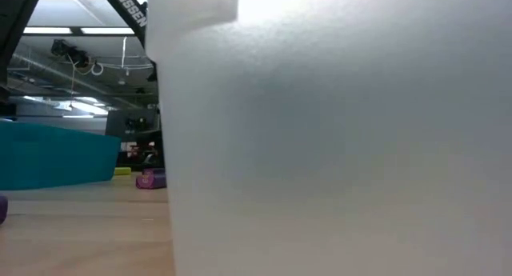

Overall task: Sort blocks
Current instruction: Put the light blue block into the blue bin

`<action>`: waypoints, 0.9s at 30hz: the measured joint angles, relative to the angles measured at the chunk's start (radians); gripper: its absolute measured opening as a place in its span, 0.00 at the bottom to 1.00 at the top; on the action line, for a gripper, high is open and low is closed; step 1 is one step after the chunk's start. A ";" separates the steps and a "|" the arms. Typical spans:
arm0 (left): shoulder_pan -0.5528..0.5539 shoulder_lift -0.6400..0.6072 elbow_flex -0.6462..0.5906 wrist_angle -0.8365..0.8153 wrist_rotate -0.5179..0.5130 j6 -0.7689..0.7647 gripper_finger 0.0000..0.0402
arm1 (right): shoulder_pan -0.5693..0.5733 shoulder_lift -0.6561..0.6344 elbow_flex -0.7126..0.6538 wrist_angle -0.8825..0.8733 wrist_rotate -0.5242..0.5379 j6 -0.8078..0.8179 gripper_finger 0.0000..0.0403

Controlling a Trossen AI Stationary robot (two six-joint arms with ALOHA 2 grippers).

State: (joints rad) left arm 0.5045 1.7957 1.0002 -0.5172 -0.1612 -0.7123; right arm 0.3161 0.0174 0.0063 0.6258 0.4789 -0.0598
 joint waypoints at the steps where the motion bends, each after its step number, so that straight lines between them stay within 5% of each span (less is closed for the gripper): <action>1: 0.000 0.000 0.000 0.001 0.001 0.002 0.37 | 0.000 0.000 0.000 0.000 0.000 0.000 0.08; 4: 0.000 0.000 0.000 0.005 0.007 0.021 0.26 | 0.000 0.000 0.000 0.000 0.000 0.000 0.08; 11: -0.011 -0.043 -0.007 0.009 -0.010 0.091 0.26 | 0.000 0.000 0.000 0.000 0.000 0.000 0.08; 21: -0.180 -0.402 -0.006 0.060 -0.047 0.225 0.26 | 0.000 0.000 0.000 0.000 0.000 0.000 0.08; 24: -0.277 -0.508 -0.003 -0.053 -0.042 0.225 0.26 | 0.000 0.000 0.000 -0.007 0.000 0.001 0.08; 27: -0.370 -0.577 -0.004 -0.279 -0.040 0.065 0.26 | 0.000 0.000 0.000 -0.020 0.000 0.002 0.08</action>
State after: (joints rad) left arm 0.1341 1.2189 0.9962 -0.7966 -0.2007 -0.6477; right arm 0.3161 0.0174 0.0063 0.6062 0.4789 -0.0582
